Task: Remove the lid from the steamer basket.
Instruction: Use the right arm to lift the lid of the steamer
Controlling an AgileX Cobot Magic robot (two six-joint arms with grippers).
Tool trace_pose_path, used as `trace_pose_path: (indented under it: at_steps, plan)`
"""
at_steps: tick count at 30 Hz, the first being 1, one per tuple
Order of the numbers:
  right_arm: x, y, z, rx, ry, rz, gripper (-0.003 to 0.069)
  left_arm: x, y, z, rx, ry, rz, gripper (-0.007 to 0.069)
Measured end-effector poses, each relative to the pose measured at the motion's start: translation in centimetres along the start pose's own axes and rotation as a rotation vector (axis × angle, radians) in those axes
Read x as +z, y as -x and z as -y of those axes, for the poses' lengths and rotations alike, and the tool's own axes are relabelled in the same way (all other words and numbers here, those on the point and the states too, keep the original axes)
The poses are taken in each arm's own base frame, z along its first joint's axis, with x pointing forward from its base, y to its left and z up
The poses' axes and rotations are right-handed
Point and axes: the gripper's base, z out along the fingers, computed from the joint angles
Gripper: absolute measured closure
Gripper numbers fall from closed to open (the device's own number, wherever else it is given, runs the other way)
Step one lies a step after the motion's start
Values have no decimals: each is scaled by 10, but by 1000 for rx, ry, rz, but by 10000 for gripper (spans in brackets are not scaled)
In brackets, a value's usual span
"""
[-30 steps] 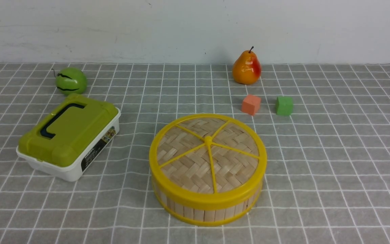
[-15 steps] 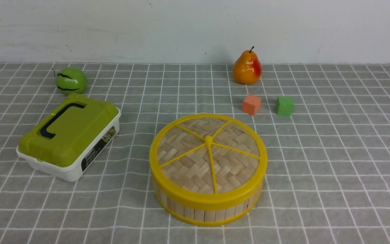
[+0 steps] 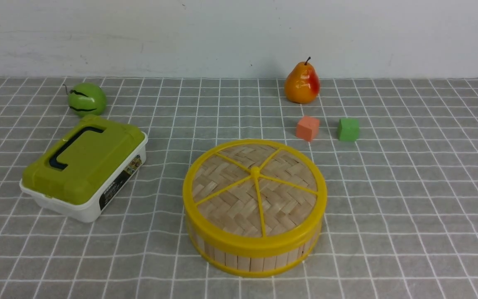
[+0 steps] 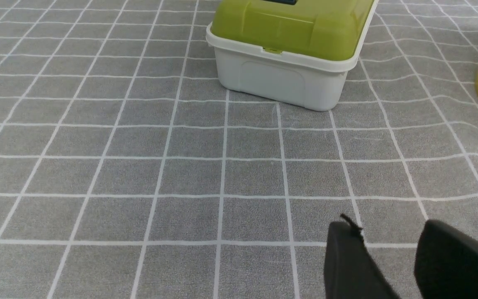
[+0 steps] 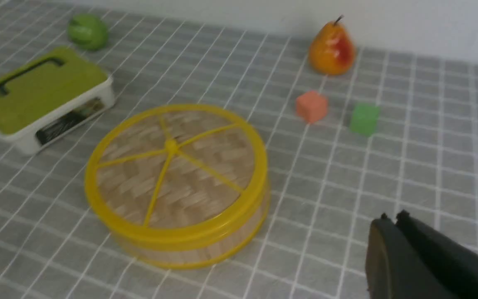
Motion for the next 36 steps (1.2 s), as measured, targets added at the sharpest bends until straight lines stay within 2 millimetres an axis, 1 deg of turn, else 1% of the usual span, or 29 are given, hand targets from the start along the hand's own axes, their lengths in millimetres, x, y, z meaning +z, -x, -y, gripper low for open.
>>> trace_pose_path:
  at_steps: [1,2,3,4,5,7,9,10,11,13,15,17,19,20,21,22,23,24,26,27,29,31,32,33,34,35,36]
  plan:
    - [7,4,0,-14,39,-37,666,0,0,0,0,0,0,386]
    - [11,5,0,-26,55,-51,666,0,0,0,0,0,0,386]
    - [21,10,-1,-53,113,-99,665,0,0,0,0,0,0,386]
    - [24,12,-2,-61,129,-110,664,0,0,0,0,0,0,386]
    - [35,18,-5,-96,186,-150,664,0,0,0,0,0,0,386]
    - [50,27,-11,-144,241,-193,662,0,0,0,0,0,0,386]
    - [66,37,-18,-209,272,-233,662,0,0,0,0,0,0,386]
    - [71,37,-17,-216,271,-247,662,0,0,0,0,0,0,386]
    - [85,46,-25,-269,285,-275,662,0,0,0,0,0,0,386]
    - [99,53,-31,-314,283,-307,662,0,0,0,0,0,0,386]
    - [121,60,-41,-365,284,-357,662,0,0,0,0,0,0,386]
    - [141,69,-54,-428,280,-397,662,0,0,0,0,0,0,386]
    - [165,72,-66,-458,275,-452,659,0,0,0,0,0,0,386]
    - [168,75,-70,-467,276,-453,657,0,0,0,0,0,0,386]
    - [184,77,-78,-479,267,-485,650,0,0,0,0,0,0,386]
    - [194,77,-81,-482,256,-507,646,0,0,0,0,0,0,386]
    - [212,74,-87,-484,248,-541,634,0,0,0,0,0,0,386]
    - [220,76,-92,-488,246,-549,623,0,0,0,0,0,0,386]
    - [244,72,-98,-484,241,-588,591,0,0,0,0,0,0,386]
    - [247,70,-98,-482,240,-599,591,0,0,0,0,0,0,386]
    - [277,63,-104,-466,250,-641,509,0,0,0,0,0,0,386]
    - [295,57,-106,-451,255,-663,439,0,0,0,0,0,0,386]
    - [299,55,-107,-449,255,-672,431,0,0,0,0,0,0,386]
    - [313,49,-107,-439,252,-688,363,0,0,0,0,0,0,386]
    - [313,50,-107,-438,251,-685,363,0,0,0,0,0,0,386]
    - [325,43,-108,-426,248,-702,293,0,0,0,0,0,0,386]
    - [334,37,-108,-415,245,-721,256,0,0,0,0,0,0,386]
